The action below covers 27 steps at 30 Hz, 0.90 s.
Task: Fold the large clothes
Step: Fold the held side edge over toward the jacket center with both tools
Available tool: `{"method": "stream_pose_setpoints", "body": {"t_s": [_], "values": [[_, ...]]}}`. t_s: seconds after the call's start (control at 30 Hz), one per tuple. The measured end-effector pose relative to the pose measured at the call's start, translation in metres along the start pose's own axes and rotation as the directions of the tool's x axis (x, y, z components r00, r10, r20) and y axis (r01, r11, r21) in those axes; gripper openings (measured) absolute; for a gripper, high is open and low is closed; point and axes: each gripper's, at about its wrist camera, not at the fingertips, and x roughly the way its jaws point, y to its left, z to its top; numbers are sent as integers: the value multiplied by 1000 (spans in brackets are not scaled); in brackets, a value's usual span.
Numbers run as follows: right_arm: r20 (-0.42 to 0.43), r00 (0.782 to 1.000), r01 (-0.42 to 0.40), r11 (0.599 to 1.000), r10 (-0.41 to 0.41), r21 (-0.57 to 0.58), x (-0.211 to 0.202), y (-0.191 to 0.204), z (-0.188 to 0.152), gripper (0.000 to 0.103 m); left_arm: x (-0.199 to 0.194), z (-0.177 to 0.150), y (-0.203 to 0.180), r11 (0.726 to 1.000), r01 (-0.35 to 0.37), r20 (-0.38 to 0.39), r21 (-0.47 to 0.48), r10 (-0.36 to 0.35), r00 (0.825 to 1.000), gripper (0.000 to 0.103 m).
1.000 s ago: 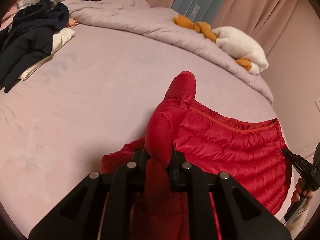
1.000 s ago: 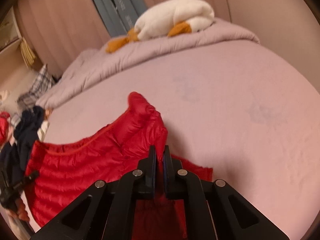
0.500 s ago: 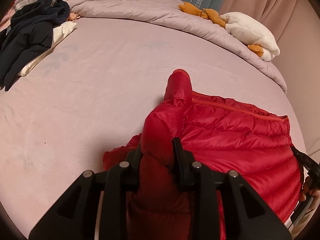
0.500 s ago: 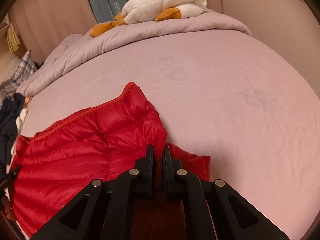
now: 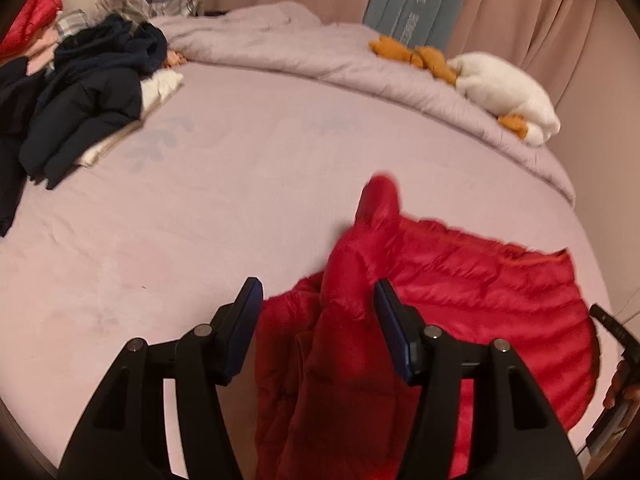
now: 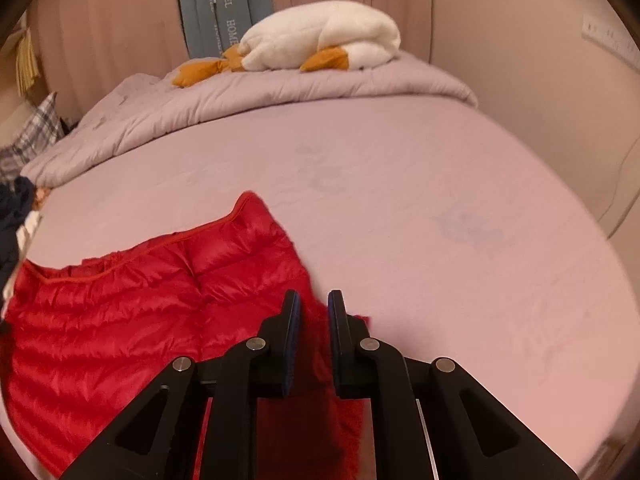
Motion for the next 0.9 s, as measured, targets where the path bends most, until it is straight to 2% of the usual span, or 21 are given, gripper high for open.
{"method": "stream_pose_setpoints", "body": {"t_s": [0.1, 0.2, 0.3, 0.33, 0.4, 0.5, 0.6, 0.77, 0.9], "values": [[36, 999, -12, 1000, 13, -17, -17, 5, 2, 24, -24, 5, -8, 999, 31, 48, 7, -31, 998, 56], [56, 995, -76, 996, 78, -36, -30, 15, 3, 28, -43, 4, -30, 992, 115, 67, 50, -118, 991, 51], [53, 986, -155, 985, 159, -79, -36, 36, 2, 28, -47, -4, -55, 975, 203, 37, 89, -207, 978, 41], [47, 979, -192, 977, 197, -97, -36, 45, 1, 28, -44, -8, -66, 963, 248, 16, 103, -251, 968, 38], [23, 964, -262, 958, 266, -113, -30, 60, 0, 28, -33, -14, -86, 951, 282, -20, 130, -282, 959, 30], [-27, 938, -345, 931, 345, -119, -13, 81, -2, 28, -7, -24, -111, 949, 265, -69, 172, -256, 964, 26], [-84, 929, -369, 923, 361, -114, 13, 93, -1, 28, 29, -32, -126, 959, 203, -119, 197, -182, 976, 25], [-108, 951, -301, 946, 289, -120, 50, 95, -1, 28, 68, -26, -121, 974, 88, -96, 207, -69, 993, 24], [-86, 967, -248, 960, 238, -132, 60, 82, 1, 28, 78, -19, -109, 982, 65, -100, 180, -47, 994, 21]]}}
